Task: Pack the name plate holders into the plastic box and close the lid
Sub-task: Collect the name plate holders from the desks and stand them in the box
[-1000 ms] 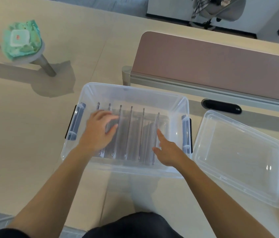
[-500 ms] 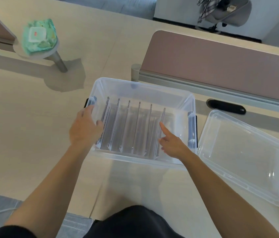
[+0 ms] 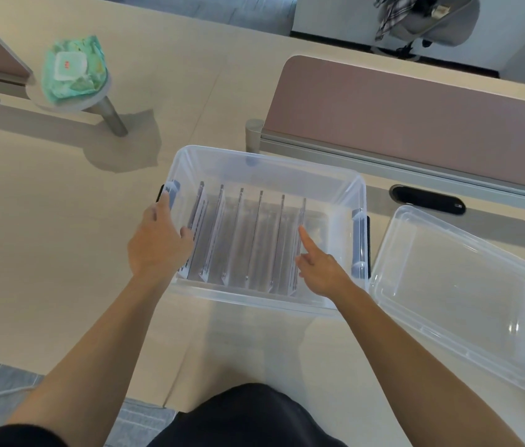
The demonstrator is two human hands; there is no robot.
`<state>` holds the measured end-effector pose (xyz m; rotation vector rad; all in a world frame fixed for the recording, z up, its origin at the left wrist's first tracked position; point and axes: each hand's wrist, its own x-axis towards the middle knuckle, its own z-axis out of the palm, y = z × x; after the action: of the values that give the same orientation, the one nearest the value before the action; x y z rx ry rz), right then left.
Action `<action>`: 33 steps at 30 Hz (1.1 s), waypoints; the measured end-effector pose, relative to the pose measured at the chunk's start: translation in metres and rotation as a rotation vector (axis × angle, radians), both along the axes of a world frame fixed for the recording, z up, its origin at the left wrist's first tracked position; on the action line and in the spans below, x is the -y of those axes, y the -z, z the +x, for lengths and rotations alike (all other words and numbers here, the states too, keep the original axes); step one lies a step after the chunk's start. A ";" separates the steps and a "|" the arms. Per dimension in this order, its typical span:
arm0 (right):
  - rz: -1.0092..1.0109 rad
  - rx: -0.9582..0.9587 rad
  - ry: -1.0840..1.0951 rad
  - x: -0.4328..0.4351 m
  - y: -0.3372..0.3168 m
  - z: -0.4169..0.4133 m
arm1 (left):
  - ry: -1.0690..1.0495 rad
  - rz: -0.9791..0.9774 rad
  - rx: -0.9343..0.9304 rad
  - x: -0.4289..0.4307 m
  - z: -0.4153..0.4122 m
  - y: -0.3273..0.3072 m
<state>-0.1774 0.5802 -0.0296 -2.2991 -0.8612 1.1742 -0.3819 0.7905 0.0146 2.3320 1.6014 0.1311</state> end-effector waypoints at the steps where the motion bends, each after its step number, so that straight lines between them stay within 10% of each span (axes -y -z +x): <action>1: 0.005 -0.002 -0.002 0.000 0.000 0.000 | -0.002 0.003 -0.009 0.000 0.000 0.000; 33: -0.043 0.072 -0.012 -0.001 -0.023 -0.006 | 0.063 0.004 -0.123 0.005 0.002 -0.003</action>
<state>-0.1834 0.5811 -0.0062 -2.3874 -0.8845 1.1313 -0.3799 0.7858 0.0178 2.4337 1.5815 -0.0238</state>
